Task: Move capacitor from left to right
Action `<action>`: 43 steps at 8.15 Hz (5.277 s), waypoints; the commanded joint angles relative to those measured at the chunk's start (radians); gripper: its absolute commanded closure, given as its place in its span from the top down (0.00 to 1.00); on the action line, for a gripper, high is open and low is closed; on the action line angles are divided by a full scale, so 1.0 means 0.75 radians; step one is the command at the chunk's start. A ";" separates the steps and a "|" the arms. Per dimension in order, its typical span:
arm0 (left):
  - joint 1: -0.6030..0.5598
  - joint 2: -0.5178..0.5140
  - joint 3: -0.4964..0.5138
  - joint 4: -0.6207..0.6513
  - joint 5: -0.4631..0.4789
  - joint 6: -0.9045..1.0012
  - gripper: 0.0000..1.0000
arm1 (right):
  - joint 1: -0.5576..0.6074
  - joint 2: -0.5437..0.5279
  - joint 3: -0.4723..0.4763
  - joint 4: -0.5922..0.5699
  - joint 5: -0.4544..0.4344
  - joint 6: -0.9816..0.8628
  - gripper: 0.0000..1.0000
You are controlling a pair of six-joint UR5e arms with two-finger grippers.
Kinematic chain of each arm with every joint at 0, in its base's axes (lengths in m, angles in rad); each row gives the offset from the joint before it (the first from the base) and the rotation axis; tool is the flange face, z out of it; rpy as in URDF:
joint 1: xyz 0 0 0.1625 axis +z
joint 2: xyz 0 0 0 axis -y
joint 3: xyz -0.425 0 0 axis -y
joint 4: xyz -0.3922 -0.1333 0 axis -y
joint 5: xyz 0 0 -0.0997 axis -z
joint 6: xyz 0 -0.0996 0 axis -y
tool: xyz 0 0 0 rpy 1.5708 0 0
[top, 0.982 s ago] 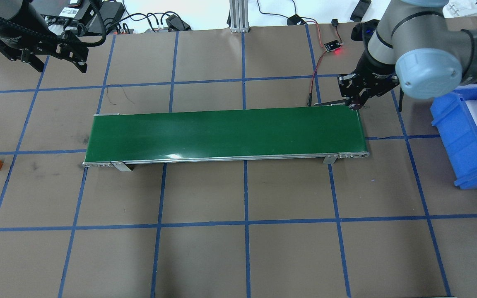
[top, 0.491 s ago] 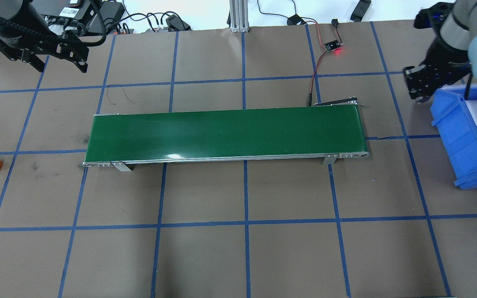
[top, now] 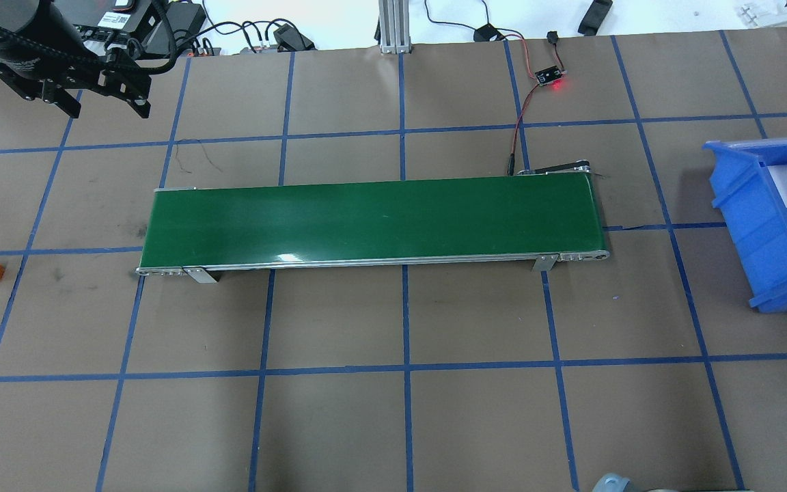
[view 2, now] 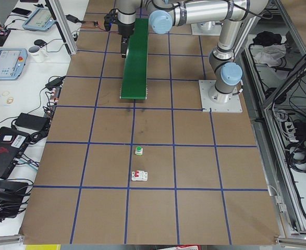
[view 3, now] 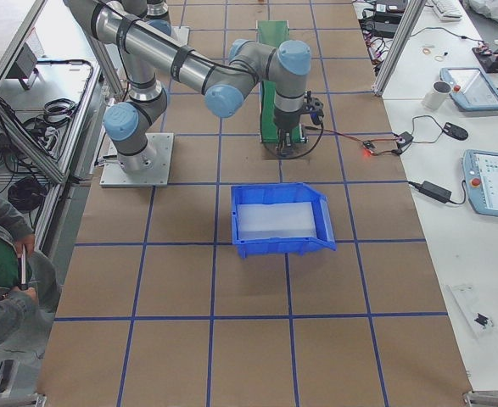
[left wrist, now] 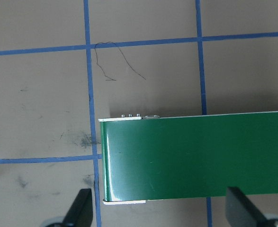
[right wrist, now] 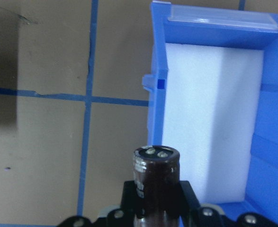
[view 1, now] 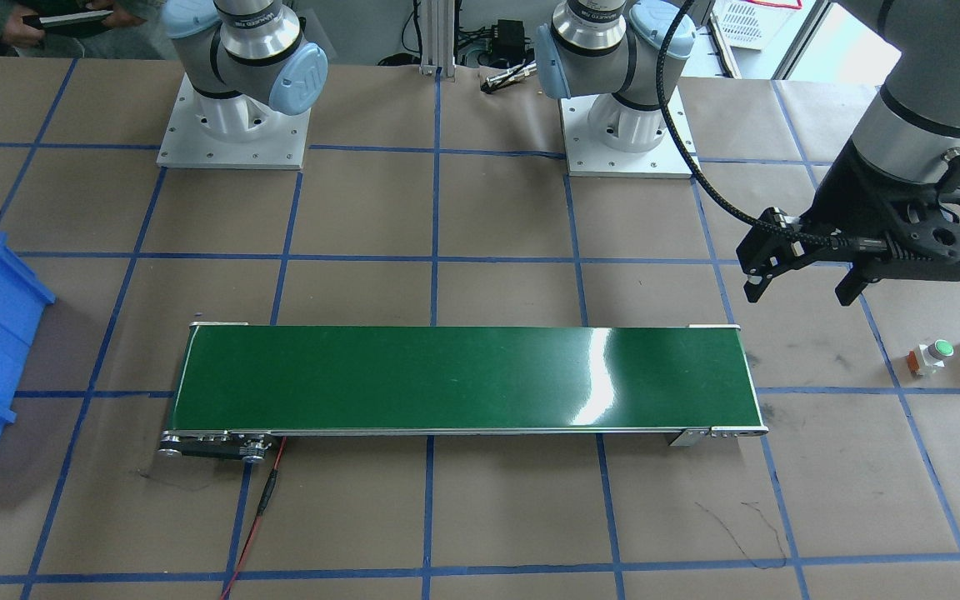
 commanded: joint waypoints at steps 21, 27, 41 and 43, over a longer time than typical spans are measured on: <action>0.002 0.000 0.004 -0.002 0.017 -0.012 1.00 | -0.205 0.119 -0.001 -0.245 0.159 -0.199 0.84; 0.002 0.000 0.004 -0.002 0.017 -0.012 1.00 | 0.099 -0.188 -0.014 0.102 0.165 0.378 1.00; 0.002 0.002 0.000 -0.002 0.015 -0.012 1.00 | 0.787 -0.170 -0.054 0.089 0.053 1.059 1.00; 0.000 0.036 0.002 -0.047 0.017 -0.016 1.00 | 0.787 -0.168 -0.054 0.091 0.050 1.059 1.00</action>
